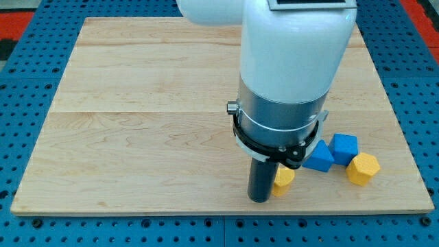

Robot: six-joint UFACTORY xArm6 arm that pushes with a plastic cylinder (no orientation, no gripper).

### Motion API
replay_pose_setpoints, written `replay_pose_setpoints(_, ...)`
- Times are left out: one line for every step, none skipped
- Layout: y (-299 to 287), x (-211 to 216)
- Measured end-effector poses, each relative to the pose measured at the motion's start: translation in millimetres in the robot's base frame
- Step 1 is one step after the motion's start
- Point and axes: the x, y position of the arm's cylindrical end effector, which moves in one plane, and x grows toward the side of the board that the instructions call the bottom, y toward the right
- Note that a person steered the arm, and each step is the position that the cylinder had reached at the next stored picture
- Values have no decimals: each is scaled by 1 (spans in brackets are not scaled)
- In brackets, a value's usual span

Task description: Move the yellow heart closer to the blue triangle

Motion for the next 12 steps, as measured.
replay_pose_setpoints(2, 0)
replay_pose_setpoints(1, 0)
replay_pose_setpoints(-7, 0)
replay_pose_setpoints(-16, 0)
replay_pose_setpoints(-26, 0)
replay_pose_setpoints(-34, 0)
replay_pose_setpoints(-35, 0)
replay_pose_setpoints(-33, 0)
replay_pose_setpoints(-15, 0)
replay_pose_setpoints(8, 0)
replay_pose_setpoints(15, 0)
replay_pose_setpoints(16, 0)
